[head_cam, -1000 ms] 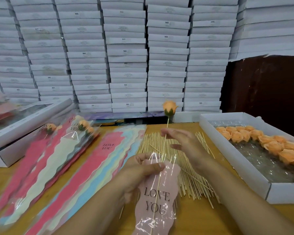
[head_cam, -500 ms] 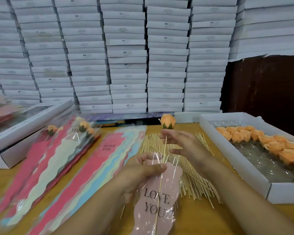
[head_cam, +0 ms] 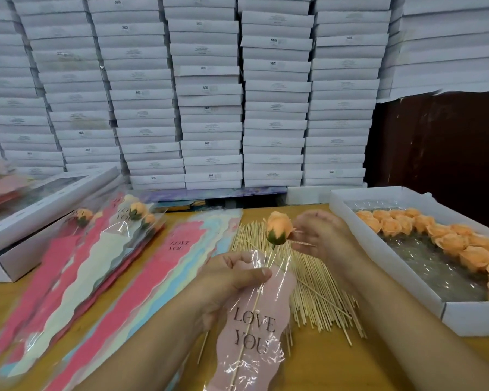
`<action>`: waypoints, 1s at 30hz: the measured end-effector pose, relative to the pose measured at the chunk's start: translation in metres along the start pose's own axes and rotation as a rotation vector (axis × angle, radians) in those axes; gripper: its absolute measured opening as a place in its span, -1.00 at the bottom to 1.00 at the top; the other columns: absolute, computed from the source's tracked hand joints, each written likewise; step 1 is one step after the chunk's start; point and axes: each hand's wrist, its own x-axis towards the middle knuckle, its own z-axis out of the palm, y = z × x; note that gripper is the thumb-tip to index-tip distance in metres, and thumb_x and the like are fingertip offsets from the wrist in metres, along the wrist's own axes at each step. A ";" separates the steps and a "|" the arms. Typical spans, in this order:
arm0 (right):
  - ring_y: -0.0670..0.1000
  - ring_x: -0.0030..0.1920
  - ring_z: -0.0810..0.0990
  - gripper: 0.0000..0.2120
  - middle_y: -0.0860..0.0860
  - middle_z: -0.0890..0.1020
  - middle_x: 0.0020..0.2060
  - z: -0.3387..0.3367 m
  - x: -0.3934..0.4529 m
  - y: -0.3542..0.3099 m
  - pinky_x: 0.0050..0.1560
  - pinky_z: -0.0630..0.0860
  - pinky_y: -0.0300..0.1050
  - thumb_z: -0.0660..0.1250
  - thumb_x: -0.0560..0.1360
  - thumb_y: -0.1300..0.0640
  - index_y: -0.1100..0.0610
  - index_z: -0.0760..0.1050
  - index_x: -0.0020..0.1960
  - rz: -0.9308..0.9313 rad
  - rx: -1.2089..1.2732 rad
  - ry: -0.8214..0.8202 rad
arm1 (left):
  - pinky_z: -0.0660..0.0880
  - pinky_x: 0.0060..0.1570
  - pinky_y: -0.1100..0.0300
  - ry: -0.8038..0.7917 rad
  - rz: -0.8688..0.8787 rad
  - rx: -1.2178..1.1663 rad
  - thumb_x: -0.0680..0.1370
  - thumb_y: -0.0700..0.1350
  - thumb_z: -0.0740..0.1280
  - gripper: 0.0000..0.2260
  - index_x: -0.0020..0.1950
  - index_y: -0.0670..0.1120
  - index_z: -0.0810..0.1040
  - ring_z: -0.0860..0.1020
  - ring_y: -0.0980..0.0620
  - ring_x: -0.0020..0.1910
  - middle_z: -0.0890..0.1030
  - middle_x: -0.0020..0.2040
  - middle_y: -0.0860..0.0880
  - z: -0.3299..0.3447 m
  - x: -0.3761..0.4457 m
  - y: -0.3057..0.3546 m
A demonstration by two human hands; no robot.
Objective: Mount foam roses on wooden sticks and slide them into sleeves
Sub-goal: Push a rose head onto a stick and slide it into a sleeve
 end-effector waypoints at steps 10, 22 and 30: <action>-0.07 -0.08 0.72 -0.86 -0.08 0.74 -0.09 -0.001 -0.007 0.008 -0.14 0.60 -0.27 0.44 0.51 0.14 -0.05 0.66 0.03 -0.105 -0.230 -0.186 | 0.63 -0.02 0.03 0.019 -0.008 0.032 0.41 -0.37 0.52 -0.58 0.25 -0.24 0.57 0.68 -0.15 -0.12 0.69 0.05 -0.32 0.004 0.004 -0.004; -0.09 -0.12 0.72 -0.84 -0.11 0.75 -0.14 0.008 -0.012 0.015 -0.16 0.60 -0.29 0.49 0.48 0.19 -0.08 0.70 -0.14 -0.120 -0.241 -0.171 | 0.63 0.02 0.01 0.055 0.031 -0.027 0.35 -0.28 0.56 -0.50 0.25 -0.23 0.51 0.71 -0.18 -0.06 0.70 0.01 -0.29 0.006 0.005 -0.009; -0.05 0.01 0.69 -0.70 -0.05 0.74 -0.06 0.012 -0.014 0.017 0.07 0.54 -0.17 0.28 0.60 -0.05 0.06 0.73 -0.09 0.044 -0.292 -0.272 | 0.64 -0.08 0.07 0.040 0.063 -0.015 0.38 -0.25 0.54 -0.44 0.33 -0.34 0.48 0.68 -0.15 -0.08 0.68 0.05 -0.30 0.003 0.011 -0.011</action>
